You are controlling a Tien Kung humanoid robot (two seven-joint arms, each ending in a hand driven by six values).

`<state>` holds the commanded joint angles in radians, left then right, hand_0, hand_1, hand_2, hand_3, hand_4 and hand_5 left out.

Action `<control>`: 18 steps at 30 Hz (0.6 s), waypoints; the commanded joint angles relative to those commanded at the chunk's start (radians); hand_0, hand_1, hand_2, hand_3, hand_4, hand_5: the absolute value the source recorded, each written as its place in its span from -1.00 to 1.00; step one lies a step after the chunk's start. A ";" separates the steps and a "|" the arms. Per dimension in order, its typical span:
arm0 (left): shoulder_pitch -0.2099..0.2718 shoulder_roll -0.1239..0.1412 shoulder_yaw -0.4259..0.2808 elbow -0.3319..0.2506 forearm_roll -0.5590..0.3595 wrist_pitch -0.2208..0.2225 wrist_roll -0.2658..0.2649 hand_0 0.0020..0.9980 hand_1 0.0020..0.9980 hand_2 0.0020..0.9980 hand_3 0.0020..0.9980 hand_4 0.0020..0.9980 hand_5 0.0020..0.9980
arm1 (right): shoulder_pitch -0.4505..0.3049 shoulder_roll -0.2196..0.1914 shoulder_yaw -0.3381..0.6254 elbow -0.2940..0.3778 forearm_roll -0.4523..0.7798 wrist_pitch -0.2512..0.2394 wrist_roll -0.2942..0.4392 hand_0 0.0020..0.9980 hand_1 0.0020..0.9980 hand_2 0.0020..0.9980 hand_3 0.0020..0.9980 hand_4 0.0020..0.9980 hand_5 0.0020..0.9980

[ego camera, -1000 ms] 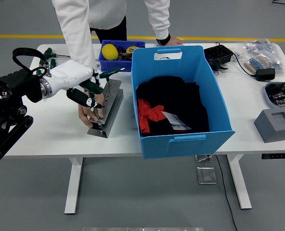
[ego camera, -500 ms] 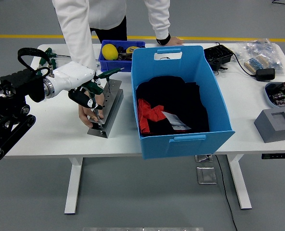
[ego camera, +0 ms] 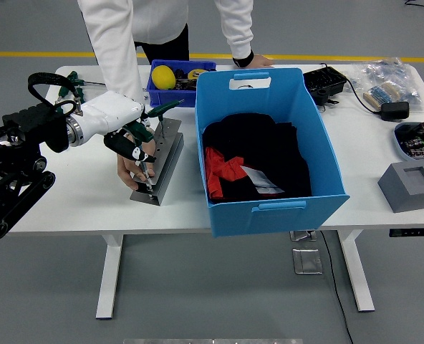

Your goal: Lift tool from toolbox,place it in box,lift tool from toolbox,place it in box

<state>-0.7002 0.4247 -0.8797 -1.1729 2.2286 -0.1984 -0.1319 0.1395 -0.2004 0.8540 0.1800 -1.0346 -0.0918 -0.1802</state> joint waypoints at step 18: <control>-0.004 -0.003 0.012 0.045 -0.072 0.081 -0.003 -0.54 -0.96 -0.94 -0.79 1.00 0.28 | 0.005 0.000 0.000 0.000 0.001 0.001 -0.001 0.29 0.26 0.46 0.15 0.68 0.32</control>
<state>-0.7043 0.4222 -0.8672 -1.1283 2.1562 -0.1173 -0.1348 0.1444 -0.2004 0.8545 0.1800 -1.0340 -0.0909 -0.1810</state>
